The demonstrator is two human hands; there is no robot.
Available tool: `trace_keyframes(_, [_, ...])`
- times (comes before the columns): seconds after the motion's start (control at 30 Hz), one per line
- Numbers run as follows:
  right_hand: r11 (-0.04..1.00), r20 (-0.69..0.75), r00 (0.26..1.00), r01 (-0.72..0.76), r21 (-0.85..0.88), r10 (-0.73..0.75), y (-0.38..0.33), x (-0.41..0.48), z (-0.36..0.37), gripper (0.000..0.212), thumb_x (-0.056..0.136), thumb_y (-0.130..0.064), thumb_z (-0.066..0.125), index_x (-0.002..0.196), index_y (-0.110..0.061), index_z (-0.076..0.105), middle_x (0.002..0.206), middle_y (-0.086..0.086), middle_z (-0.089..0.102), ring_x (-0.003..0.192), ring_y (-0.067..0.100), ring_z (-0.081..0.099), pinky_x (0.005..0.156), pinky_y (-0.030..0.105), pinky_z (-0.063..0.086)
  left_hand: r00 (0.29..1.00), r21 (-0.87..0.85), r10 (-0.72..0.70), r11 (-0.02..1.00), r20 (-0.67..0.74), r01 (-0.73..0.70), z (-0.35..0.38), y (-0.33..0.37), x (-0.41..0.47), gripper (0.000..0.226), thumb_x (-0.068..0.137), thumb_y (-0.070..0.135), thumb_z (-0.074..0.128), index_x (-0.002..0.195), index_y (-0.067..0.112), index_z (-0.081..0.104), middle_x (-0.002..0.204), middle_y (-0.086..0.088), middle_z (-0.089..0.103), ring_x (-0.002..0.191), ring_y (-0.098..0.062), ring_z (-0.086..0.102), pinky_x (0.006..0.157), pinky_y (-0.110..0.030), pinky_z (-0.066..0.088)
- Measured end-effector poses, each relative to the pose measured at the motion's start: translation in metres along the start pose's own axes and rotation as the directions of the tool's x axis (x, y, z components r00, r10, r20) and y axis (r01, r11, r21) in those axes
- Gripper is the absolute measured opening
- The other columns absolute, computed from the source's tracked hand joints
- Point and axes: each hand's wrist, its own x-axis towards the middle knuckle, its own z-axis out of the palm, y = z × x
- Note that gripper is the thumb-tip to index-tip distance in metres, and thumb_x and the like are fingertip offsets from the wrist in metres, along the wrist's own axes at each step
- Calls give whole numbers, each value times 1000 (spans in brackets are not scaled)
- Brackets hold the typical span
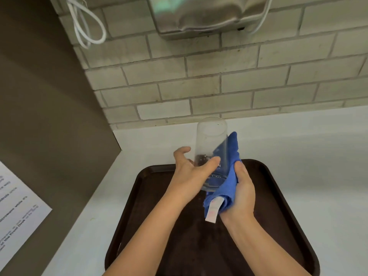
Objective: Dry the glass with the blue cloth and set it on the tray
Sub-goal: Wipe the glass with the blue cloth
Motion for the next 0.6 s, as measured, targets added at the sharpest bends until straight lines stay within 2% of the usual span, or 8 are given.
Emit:
trace_keyframes(0.07, [995,8,996,88,-45,-88,-2,0,3,28,90,-29,47,113,-20,58,96,5,65,81,21,63,73,37,51,995,111,66,992,-80,-57,2,1,-3,49,78,44,58,113,31,27,100,4,50,77,0,55,48,-4,41])
trace_keyframes(0.17, [894,114,942,335,-298,-315,-7,-5,6,28,92,-25,43,115,-39,53,127,3,56,111,18,56,96,37,45,994,110,52,993,-94,-41,6,4,-8,39,84,42,51,115,29,31,93,9,56,73,1,56,44,-4,40])
trace_keyframes(0.23, [748,292,856,515,-419,-426,-9,-12,9,34,92,-24,41,110,-52,45,138,-11,43,118,-4,46,98,17,40,996,0,20,1000,-92,-20,6,5,-9,45,81,48,55,116,29,32,90,10,58,76,-2,60,52,-9,45])
trace_keyframes(0.3, [616,453,772,632,-471,-446,-10,-19,12,36,92,-25,40,111,-55,40,136,-25,30,117,-23,33,93,-2,31,997,-168,-14,986,-70,2,4,3,-9,61,68,55,65,115,27,38,98,3,62,83,-9,66,64,-20,53])
trace_keyframes(0.37, [512,575,692,716,-474,-436,-12,-21,14,36,92,-23,40,117,-49,38,137,-27,24,122,-24,25,96,-4,25,998,-340,-56,939,-35,40,0,-1,-10,75,54,55,70,117,22,47,105,-3,66,90,-15,69,73,-29,56])
trace_keyframes(0.5, [275,759,551,833,-479,-346,-31,-10,33,39,92,-19,38,129,-28,32,142,-18,20,131,-10,18,103,-1,14,993,-618,8,783,116,66,-8,-8,-14,53,62,41,74,108,17,63,101,-5,70,90,-16,69,81,-36,56])
trace_keyframes(0.53, [249,770,539,842,-479,-342,-37,-3,40,39,92,-17,39,130,-23,33,141,-15,21,130,-8,17,102,-3,12,990,-655,17,751,143,82,-8,-8,-15,52,60,40,77,105,15,64,98,-6,71,87,-18,70,74,-39,59])
trace_keyframes(0.6, [339,717,596,800,-495,-360,-48,11,52,37,94,-12,40,130,-17,38,137,-11,27,128,-8,19,98,-6,13,983,-709,46,698,179,96,-7,-9,-16,53,54,39,82,98,13,68,93,-11,74,83,-24,71,61,-40,59])
